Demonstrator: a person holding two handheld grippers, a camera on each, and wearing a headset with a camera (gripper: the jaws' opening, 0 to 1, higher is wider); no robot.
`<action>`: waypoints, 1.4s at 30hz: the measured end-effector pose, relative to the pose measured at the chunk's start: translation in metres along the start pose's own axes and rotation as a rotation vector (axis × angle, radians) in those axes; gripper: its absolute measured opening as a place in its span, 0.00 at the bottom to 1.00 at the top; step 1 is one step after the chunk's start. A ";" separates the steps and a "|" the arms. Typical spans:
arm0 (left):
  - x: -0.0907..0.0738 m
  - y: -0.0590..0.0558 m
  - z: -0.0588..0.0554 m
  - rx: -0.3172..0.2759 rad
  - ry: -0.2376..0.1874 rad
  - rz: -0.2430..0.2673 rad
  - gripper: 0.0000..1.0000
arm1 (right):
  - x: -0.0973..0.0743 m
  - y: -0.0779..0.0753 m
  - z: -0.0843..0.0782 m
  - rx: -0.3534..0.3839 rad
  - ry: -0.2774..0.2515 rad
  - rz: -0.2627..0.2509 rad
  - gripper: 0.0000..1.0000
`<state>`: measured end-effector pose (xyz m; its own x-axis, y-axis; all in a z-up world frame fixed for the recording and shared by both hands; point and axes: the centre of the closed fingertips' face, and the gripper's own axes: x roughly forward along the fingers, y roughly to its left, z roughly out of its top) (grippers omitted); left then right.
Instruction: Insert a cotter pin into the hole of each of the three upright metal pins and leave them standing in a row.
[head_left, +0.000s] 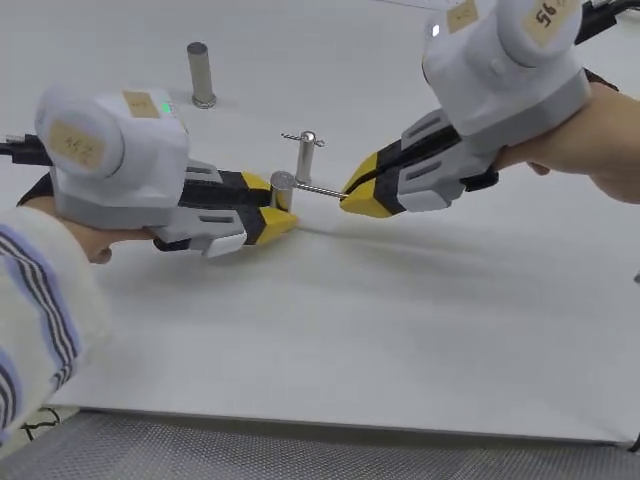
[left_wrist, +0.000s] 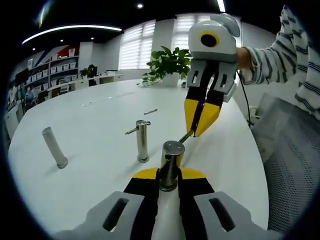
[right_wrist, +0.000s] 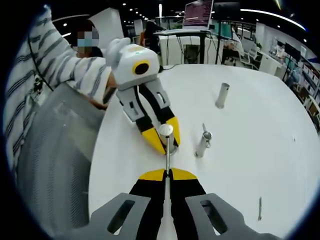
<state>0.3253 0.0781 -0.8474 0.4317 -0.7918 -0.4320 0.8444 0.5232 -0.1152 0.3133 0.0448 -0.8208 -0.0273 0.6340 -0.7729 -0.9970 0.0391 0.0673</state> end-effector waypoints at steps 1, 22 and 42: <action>0.000 0.000 0.000 0.005 0.000 -0.001 0.12 | 0.000 0.000 0.000 -0.004 0.002 -0.001 0.03; -0.001 -0.002 0.000 0.017 -0.008 -0.031 0.12 | 0.008 0.005 0.016 -0.016 -0.013 0.030 0.03; 0.003 -0.005 0.001 -0.016 -0.022 -0.045 0.12 | 0.018 -0.001 0.017 -0.002 -0.035 0.020 0.19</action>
<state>0.3223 0.0729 -0.8469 0.4006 -0.8209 -0.4069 0.8579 0.4920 -0.1479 0.3153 0.0692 -0.8237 -0.0449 0.6610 -0.7490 -0.9964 0.0245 0.0813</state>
